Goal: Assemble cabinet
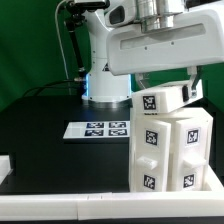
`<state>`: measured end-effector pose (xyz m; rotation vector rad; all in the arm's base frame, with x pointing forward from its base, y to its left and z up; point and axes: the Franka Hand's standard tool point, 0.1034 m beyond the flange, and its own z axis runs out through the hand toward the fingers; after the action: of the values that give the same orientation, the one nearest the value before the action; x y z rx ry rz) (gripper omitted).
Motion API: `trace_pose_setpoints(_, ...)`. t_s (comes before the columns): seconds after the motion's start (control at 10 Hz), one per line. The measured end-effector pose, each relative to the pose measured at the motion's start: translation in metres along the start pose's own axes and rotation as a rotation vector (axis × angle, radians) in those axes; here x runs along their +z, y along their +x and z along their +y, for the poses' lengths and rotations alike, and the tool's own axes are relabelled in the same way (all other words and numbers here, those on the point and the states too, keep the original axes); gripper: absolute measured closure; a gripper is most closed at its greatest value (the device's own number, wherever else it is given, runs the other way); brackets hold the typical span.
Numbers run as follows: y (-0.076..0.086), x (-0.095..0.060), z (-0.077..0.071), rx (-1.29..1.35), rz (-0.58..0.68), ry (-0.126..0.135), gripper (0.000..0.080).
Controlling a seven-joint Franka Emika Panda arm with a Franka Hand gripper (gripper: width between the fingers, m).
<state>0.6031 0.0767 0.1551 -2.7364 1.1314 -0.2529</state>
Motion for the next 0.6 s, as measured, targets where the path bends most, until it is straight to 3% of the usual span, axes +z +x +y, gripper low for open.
trace_pose_setpoints(0.6,-0.0019,-0.0004,-0.0034,0.315,-0.017,0.028,0.0254)
